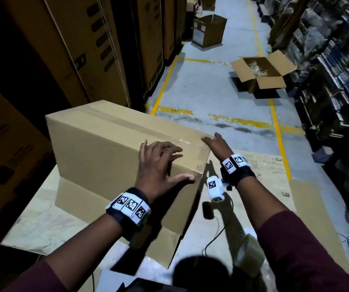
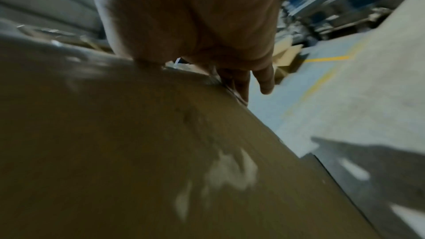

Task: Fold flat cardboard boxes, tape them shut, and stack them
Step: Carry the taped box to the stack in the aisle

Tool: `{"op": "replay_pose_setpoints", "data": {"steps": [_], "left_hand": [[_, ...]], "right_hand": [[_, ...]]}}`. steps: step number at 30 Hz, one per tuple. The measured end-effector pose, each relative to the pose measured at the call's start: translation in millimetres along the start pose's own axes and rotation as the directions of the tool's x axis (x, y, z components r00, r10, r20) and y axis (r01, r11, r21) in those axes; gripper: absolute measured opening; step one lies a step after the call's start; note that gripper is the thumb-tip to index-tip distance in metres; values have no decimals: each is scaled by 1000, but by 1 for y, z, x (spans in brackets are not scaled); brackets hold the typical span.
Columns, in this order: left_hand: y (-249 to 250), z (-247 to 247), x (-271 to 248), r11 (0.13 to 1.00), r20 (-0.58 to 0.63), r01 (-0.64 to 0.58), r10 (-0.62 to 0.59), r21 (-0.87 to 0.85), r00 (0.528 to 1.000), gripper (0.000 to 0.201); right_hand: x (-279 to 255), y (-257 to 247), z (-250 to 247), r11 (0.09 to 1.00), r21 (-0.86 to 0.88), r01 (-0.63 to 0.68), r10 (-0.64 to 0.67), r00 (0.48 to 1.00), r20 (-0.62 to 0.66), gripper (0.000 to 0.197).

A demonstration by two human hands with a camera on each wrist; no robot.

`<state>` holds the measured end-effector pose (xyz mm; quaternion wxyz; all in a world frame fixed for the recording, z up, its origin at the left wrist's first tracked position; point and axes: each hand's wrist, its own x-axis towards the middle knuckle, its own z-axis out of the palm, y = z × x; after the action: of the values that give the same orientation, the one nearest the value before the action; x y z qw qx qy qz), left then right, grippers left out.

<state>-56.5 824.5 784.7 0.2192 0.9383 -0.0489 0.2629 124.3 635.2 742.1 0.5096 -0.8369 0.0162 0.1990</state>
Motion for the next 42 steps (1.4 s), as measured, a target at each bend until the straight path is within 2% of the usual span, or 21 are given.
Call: {"op": "replay_pose_setpoints", "data": {"steps": [1, 4, 5, 7, 10, 13, 15, 17, 21, 23, 24, 25, 27, 30, 32, 33, 36, 37, 40, 42], "left_hand": [[-2, 4, 11, 999, 33, -32, 32, 13, 999, 72], [-6, 17, 37, 992, 112, -112, 106, 49, 988, 64], [-9, 21, 47, 990, 142, -131, 123, 50, 982, 64], [-14, 28, 68, 987, 212, -159, 151, 23, 966, 69], [-21, 39, 102, 981, 344, -192, 194, -39, 919, 76], [-28, 50, 122, 974, 537, -222, 169, 36, 827, 79], [-35, 54, 118, 972, 652, -233, 158, 30, 741, 84], [-44, 57, 98, 975, 750, -224, 154, -7, 644, 89], [-69, 44, 53, 931, 852, -364, 196, -7, 485, 128], [-84, 31, 40, 893, 868, -451, 221, 5, 446, 146], [-89, 25, 36, 873, 864, -487, 224, 28, 452, 147], [-94, 19, 34, 855, 845, -517, 239, 51, 478, 141], [-101, 9, 34, 847, 767, -530, 311, 44, 561, 111], [-106, -11, 50, 864, 555, -498, 451, -75, 699, 73], [-98, -31, 69, 876, 388, -480, 460, -50, 799, 52], [-93, -42, 82, 875, 323, -485, 461, -8, 826, 45], [-77, -74, 133, 861, 196, -504, 483, 70, 853, 32], [-71, -85, 153, 870, 157, -487, 472, 79, 867, 33], [-52, -110, 199, 886, 68, -452, 448, 100, 892, 54], [-37, -116, 222, 879, 98, -472, 465, 72, 880, 55]], "right_hand": [[4, 3, 2, 998, 64, -20, 22, 1000, -21, 84], [6, 10, 5, 977, 211, -43, 48, 999, -18, 37], [4, 10, 4, 959, 276, -63, 73, 997, -25, 28], [-4, 7, -3, 922, 367, -122, 136, 991, -13, 23], [-17, -1, -16, 899, 419, -128, 138, 990, 7, 29], [-42, -9, -16, 912, 407, -38, 42, 999, -1, 40], [-52, -4, -7, 925, 377, 47, -45, 999, -14, 40], [-60, 2, 6, 955, 276, 109, -106, 994, -25, 47], [-44, 30, 31, 992, 94, 90, -84, 994, -69, 76], [-34, 34, 35, 994, 75, 76, -68, 992, -104, 77], [-35, 28, 35, 995, 65, 76, -68, 990, -125, 73], [-36, 24, 36, 995, 63, 72, -63, 988, -140, 69], [-38, 20, 36, 995, 75, 65, -53, 987, -155, 68], [-57, 10, 37, 990, 137, 44, -20, 985, -174, 71], [-79, -3, 41, 969, 241, 58, -7, 979, -204, 60], [-90, -12, 44, 957, 280, 75, -11, 975, -221, 56], [-115, -29, 45, 935, 303, 183, -103, 960, -261, 60], [-119, -33, 42, 934, 284, 216, -139, 953, -267, 64], [-130, -39, 30, 949, 183, 256, -206, 945, -254, 70], [-141, -46, 22, 950, 128, 283, -248, 939, -237, 67]]}}
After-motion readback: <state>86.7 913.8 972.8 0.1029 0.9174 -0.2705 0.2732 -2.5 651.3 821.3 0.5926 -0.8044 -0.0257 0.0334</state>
